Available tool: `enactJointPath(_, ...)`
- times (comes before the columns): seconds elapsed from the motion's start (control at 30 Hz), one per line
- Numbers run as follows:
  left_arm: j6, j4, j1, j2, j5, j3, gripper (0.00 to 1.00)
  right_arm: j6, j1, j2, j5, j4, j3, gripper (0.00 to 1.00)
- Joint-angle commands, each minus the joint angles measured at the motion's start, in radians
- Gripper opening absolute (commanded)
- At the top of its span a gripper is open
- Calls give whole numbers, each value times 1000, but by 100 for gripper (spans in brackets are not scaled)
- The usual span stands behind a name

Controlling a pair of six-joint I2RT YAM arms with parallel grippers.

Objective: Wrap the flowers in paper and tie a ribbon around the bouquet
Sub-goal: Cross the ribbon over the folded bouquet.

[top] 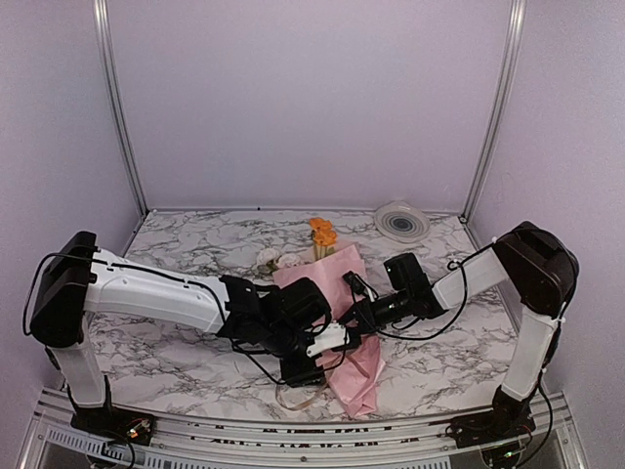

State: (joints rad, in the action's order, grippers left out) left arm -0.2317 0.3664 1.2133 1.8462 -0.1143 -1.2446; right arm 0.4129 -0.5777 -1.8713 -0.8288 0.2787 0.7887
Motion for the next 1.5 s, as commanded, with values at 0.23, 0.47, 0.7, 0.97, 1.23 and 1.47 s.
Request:
enactJointPath(0.23, 57, 73, -2, 165, -63, -209, 61, -6, 6, 0, 22, -41, -8, 28)
enactJointPath(0.47, 69, 186, -12, 211, 95, -258, 44, 0, 6, 4, 21, -32, -12, 28)
enactJointPath(0.7, 57, 215, -14, 215, 58, -269, 9, 0, 6, 1, 21, -27, -17, 27)
enactJointPath(0.97, 65, 208, -14, 207, 92, -269, 0, -4, 6, 1, 21, -33, -14, 27)
enactJointPath(1.23, 27, 84, -6, 27, 178, -205, 0, -12, 6, -3, 26, -54, -2, 27)
enactJointPath(1.47, 7, -79, -6, -112, 145, -88, 0, -29, 4, -6, 34, -82, -3, 27)
